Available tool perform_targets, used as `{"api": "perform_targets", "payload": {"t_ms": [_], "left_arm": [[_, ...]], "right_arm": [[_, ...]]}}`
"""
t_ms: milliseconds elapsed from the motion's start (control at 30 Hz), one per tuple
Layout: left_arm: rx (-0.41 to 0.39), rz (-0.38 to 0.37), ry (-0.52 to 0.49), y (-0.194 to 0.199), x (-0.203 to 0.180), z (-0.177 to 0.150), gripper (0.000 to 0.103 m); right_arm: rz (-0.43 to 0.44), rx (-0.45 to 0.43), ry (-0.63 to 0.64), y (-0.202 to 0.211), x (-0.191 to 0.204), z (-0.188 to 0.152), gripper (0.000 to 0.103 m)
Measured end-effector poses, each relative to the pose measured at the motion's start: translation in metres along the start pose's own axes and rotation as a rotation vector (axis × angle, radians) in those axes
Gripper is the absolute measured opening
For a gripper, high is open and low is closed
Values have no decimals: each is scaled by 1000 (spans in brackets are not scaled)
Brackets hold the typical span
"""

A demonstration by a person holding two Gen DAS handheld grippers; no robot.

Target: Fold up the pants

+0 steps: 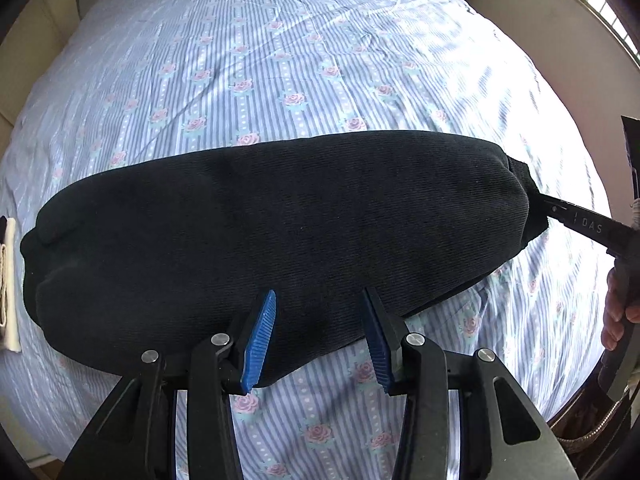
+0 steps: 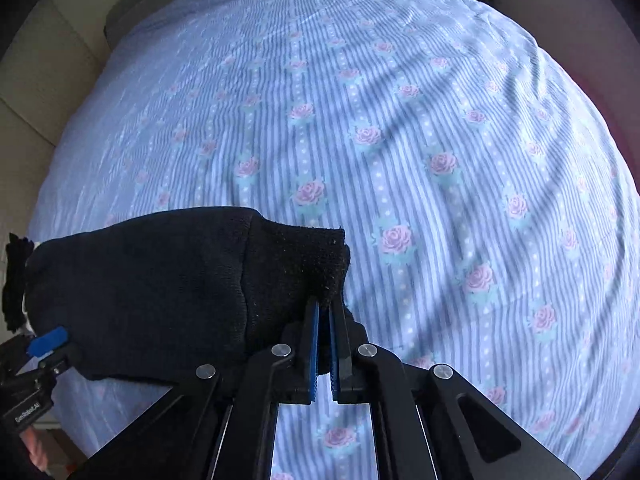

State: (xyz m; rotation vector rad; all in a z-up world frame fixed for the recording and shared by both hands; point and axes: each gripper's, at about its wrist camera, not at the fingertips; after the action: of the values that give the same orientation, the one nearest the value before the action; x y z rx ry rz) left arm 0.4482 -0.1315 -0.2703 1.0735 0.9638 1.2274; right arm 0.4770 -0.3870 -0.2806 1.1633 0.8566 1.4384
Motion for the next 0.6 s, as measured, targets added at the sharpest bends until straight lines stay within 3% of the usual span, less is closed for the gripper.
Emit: {"api": "perform_targets", "payload": {"t_ms": [67,133,167,233,333,500,600], "left_arm": [[-13,4,-25,2,-5,2,43],[-28,17,-41,5,-8,4,43],[-31,18,-40,6,-9,4,43],[-31,10,-31,7,-8,4,43],[-31,19,-40,7,-7,4,43],[-36,26,-57,12,-8,0,43],[-44,31,-65,10,-7,-2,43]], "right_arm": [[-24,-56,-41,13,-2,-5,22],[-53,-137,-110,34,-4,-13,82],[-35,-189,-154,46,-6,-19,89],[57,-248,-231,57,-5,-28,94],[183,-198,-260,38,5,-36,96],[244,-76,-360,-22,8,-39,96],[254,-101,-435,-33,-6,-39,96]]}}
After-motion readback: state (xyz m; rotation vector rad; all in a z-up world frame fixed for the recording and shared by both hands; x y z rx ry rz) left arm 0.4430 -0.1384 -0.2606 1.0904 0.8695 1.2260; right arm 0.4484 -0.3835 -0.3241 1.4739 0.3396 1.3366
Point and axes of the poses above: each gripper's, at about its wrist camera, not at the fingertips, and y roughly against the way its jaws point, x to its left, z to its top, and after that the axes turned 3 degrees about z, right-handed
